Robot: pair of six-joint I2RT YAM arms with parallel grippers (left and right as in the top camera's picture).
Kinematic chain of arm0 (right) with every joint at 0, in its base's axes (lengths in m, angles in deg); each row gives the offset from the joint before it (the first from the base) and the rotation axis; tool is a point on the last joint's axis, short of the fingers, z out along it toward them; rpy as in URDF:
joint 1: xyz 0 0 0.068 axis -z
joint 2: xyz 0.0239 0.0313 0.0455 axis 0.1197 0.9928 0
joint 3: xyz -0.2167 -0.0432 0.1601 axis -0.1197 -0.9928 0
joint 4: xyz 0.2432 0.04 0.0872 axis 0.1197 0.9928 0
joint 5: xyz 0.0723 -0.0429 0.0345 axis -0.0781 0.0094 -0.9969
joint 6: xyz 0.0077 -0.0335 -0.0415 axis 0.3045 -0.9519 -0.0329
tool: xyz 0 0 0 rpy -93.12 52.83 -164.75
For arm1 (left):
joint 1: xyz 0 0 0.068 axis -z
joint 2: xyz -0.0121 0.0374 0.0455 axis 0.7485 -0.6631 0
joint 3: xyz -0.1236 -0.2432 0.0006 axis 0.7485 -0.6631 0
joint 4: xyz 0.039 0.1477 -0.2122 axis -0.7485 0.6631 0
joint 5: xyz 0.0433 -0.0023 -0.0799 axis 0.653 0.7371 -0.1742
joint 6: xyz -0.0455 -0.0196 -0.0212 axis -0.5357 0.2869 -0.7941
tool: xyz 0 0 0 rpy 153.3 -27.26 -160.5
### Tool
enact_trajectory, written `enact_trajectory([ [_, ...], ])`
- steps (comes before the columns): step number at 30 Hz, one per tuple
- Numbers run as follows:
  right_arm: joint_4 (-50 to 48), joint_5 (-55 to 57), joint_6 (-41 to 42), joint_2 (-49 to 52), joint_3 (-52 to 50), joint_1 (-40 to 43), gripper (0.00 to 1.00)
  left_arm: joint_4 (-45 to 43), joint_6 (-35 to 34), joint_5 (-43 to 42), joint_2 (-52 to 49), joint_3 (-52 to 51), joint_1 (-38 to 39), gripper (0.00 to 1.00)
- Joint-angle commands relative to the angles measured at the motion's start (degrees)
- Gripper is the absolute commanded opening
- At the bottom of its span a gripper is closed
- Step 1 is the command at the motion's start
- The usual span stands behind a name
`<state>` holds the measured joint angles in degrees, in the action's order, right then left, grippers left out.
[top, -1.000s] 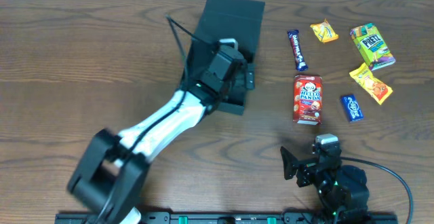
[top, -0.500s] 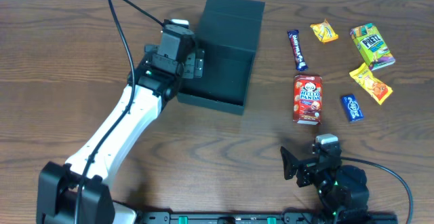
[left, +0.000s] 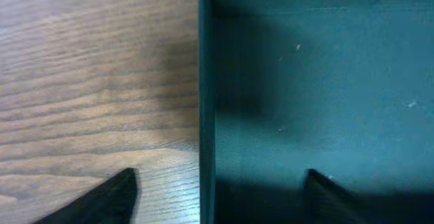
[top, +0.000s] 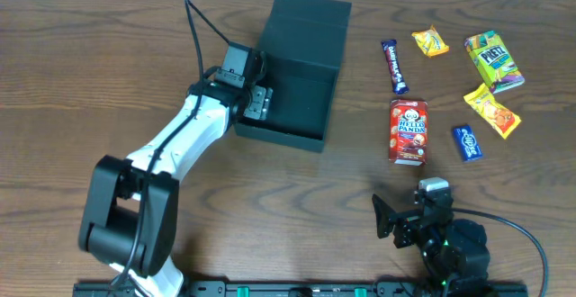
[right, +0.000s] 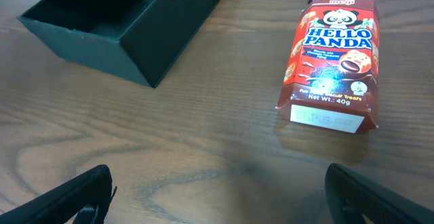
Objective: Pack container
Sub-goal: 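Slide the green box rightward and forward with the left gripper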
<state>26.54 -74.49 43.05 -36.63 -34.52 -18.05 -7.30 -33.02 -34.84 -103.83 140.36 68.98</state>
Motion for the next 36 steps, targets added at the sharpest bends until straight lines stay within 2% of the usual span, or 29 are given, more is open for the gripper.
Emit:
enact_trajectory([
  [1,0.0,0.2,-0.5,-0.3,-0.2,-0.9,0.99,0.1,-0.7,-0.8,-1.8,0.1,-0.6,0.61],
  [4,0.0,0.2,-0.4,-0.3,-0.2,-0.9,0.99,0.1,-2.3,-0.8,-2.1,0.1,-0.7,0.33],
  [11,0.0,0.2,-0.5,-0.3,-0.2,-0.9,0.99,0.2,-6.8,-0.8,-2.1,0.1,-0.7,0.06],
  [22,0.0,0.2,-0.5,-0.3,-0.2,-0.9,0.99,1.4,-17.2,-1.0,-2.1,0.1,-0.6,0.06],
  [33,0.0,0.2,-0.5,-0.3,-0.2,-0.9,0.99,3.2,-20.1,-1.0,-2.1,0.1,-0.6,0.06],
  [34,0.0,0.2,-0.5,-0.3,-0.2,-0.9,0.99,3.2,-20.1,-1.0,-2.1,0.1,-0.6,0.23],
  [35,0.0,0.2,-0.5,-0.3,-0.2,-0.9,0.99,3.1,-20.1,-1.0,-2.1,0.1,-0.6,0.52],
  [36,0.0,0.2,-0.5,-0.3,-0.2,-0.9,0.99,3.2,-20.1,-1.0,-2.0,0.1,-0.6,0.90],
])
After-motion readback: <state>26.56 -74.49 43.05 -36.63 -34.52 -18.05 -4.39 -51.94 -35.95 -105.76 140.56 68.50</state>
